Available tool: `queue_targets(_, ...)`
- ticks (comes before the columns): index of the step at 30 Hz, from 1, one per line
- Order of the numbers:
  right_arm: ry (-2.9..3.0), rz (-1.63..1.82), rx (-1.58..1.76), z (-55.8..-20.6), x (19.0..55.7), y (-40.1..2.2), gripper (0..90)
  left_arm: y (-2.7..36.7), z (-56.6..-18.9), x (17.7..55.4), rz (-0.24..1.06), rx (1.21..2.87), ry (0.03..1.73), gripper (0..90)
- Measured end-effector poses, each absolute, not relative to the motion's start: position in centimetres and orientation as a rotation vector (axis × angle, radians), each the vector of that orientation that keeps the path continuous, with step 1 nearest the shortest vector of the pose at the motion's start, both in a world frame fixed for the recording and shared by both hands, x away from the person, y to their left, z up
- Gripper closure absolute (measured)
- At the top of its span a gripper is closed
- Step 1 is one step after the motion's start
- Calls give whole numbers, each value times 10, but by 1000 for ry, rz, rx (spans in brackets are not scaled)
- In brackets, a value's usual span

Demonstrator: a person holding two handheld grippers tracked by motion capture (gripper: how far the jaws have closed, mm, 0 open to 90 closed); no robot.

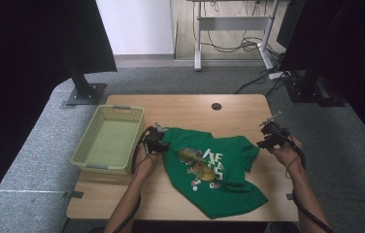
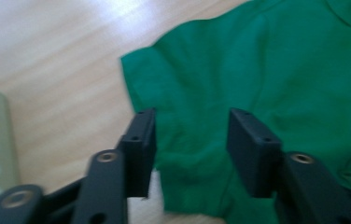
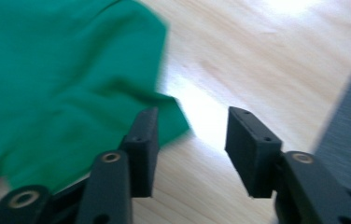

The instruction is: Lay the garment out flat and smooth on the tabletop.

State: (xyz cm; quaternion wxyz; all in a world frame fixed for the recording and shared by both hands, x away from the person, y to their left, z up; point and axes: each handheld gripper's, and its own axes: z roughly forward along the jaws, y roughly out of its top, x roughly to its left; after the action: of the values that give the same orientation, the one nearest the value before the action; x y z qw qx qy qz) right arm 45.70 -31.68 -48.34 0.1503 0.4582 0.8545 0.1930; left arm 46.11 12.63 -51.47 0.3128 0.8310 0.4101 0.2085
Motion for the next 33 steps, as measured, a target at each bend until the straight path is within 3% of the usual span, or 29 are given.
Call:
queue_targets(1, 2455, 554, 1316, -483, 457, -317, 501, 126, -515, 461, 550, 2192, 1082, 401)
queue_targets(2, 2448, 597, 1303, -487, 453, -314, 501, 126, -515, 461, 550, 2192, 1082, 401)
queue_targets(3, 2466, 654, 1265, -490, 450, -304, 404, 117, -511, 459, 538, 2196, 1039, 385)
queue_targets(4, 2481, 677, 1251, -493, 450, -300, 395, 115, -512, 460, 534, 2205, 1028, 385)
queue_targets(12, 2603, 721, 1137, -526, 442, -269, 369, 103, -521, 481, 552, 2232, 1021, 388)
queue_targets(18, 2609, 714, 1136, -530, 441, -266, 357, 98, -522, 489, 565, 2236, 1017, 383)
queue_targets(19, 2618, 718, 1134, -531, 439, -266, 344, 81, -528, 507, 587, 2283, 986, 372)
queue_targets(23, 2634, 721, 1122, -531, 436, -266, 332, 67, -536, 518, 611, 2321, 973, 362)
queue_targets(33, 2658, 709, 1101, -531, 422, -272, 334, 71, -534, 529, 688, 2322, 1065, 368)
